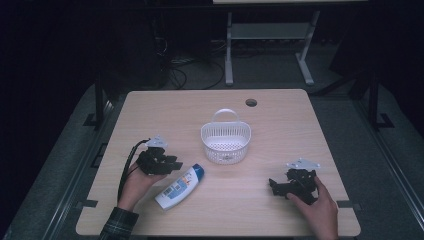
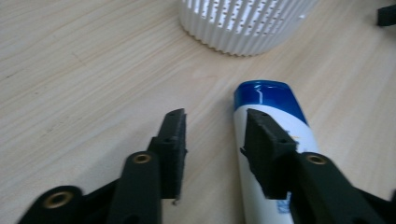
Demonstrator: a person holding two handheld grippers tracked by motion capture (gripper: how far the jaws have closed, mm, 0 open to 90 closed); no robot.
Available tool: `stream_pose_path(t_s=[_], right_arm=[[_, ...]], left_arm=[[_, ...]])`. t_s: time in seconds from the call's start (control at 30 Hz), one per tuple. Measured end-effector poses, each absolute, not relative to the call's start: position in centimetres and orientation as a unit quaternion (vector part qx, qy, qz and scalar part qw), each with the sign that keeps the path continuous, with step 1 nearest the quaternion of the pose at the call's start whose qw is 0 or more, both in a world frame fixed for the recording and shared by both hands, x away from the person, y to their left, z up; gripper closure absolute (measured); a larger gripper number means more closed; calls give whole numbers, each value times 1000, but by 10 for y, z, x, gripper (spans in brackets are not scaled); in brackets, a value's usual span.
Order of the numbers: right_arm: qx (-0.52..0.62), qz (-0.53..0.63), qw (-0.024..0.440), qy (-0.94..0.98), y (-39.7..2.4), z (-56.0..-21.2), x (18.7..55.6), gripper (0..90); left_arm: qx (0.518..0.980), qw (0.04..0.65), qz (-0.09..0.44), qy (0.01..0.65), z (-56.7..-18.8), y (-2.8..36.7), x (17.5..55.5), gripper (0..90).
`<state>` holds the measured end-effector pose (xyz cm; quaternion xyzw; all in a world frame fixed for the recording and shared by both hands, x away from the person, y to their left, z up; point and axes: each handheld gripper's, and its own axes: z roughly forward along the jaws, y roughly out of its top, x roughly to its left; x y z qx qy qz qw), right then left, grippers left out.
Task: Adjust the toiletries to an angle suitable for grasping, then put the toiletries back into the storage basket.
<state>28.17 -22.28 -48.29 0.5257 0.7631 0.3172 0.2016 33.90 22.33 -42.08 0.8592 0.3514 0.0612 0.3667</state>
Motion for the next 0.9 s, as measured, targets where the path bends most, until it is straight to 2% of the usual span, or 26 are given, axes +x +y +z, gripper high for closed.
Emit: stream_pose_path(t_s=[0.03, 0.17, 0.33, 0.9], right_arm=[[526, 317, 202, 763, -223, -483, 282, 0], [526, 317, 201, 763, -223, -483, 282, 0], [526, 317, 202, 763, -223, -483, 282, 0], [526, 317, 201, 763, -223, -483, 282, 0]], left_arm=[[860, 368, 51, 350, -419, 223, 338, 541], [862, 370, 34, 345, -416, 220, 335, 365], [872, 355, 34, 336, -413, 212, 330, 277], [902, 297, 47, 309, -413, 180, 321, 219]])
